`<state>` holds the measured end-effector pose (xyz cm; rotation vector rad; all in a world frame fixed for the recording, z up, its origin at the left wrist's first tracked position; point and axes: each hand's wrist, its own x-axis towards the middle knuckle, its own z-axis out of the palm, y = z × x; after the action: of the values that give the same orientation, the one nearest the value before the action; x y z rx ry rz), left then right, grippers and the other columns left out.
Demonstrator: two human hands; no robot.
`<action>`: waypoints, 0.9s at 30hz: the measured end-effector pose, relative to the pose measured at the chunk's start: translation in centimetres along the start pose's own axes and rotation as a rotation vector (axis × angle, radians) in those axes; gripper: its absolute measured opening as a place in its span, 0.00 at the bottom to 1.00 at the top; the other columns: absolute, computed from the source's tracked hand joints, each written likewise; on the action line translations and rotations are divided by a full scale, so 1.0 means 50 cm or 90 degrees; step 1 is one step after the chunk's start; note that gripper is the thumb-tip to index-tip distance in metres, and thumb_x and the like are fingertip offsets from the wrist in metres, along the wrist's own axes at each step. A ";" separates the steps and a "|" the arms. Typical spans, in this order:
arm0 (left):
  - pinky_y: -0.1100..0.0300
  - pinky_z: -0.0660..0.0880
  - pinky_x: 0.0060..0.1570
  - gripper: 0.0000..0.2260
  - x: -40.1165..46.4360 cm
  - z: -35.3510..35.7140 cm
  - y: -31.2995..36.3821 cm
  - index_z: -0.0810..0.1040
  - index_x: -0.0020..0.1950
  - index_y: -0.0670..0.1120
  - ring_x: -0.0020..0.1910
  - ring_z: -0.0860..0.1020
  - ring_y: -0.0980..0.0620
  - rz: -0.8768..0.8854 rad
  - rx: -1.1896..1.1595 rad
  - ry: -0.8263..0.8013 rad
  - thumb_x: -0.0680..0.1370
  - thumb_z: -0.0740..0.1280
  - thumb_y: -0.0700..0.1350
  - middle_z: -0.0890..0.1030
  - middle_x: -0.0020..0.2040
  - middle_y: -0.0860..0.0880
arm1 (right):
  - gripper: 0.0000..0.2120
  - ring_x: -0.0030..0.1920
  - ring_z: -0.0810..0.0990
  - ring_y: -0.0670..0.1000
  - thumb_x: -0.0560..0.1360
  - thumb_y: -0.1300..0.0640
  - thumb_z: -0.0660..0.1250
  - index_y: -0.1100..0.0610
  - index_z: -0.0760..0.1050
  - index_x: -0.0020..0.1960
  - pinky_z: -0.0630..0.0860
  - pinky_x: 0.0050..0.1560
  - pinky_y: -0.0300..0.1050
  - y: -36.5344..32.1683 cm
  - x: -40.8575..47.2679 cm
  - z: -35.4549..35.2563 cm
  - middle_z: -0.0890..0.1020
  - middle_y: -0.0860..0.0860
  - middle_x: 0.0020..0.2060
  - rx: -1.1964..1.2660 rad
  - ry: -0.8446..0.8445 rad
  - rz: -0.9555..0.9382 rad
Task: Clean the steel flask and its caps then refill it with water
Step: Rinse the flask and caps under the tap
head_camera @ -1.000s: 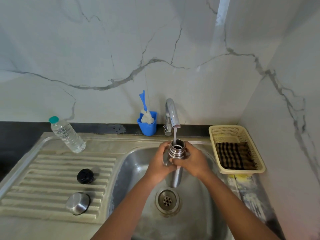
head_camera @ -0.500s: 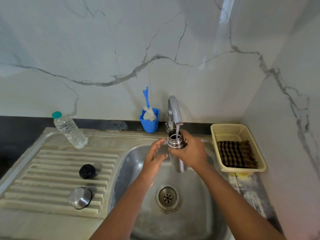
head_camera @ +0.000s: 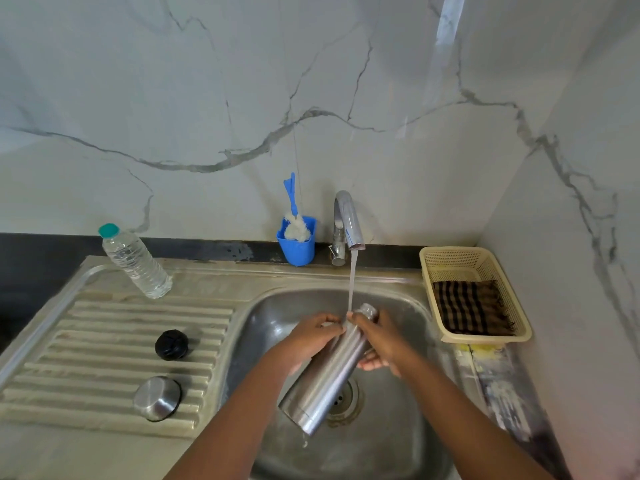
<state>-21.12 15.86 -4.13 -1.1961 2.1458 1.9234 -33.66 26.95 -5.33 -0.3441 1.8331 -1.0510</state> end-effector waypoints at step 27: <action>0.52 0.77 0.54 0.17 0.015 -0.026 -0.008 0.73 0.62 0.57 0.48 0.79 0.49 -0.023 -0.069 -0.025 0.76 0.71 0.44 0.82 0.52 0.46 | 0.27 0.42 0.83 0.51 0.77 0.42 0.67 0.43 0.61 0.72 0.81 0.35 0.43 -0.047 -0.005 0.007 0.80 0.48 0.49 -0.132 0.036 -0.081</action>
<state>-20.81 14.39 -4.53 -1.1949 2.0103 2.0546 -33.70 25.55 -3.42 -0.5669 1.9973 -0.9662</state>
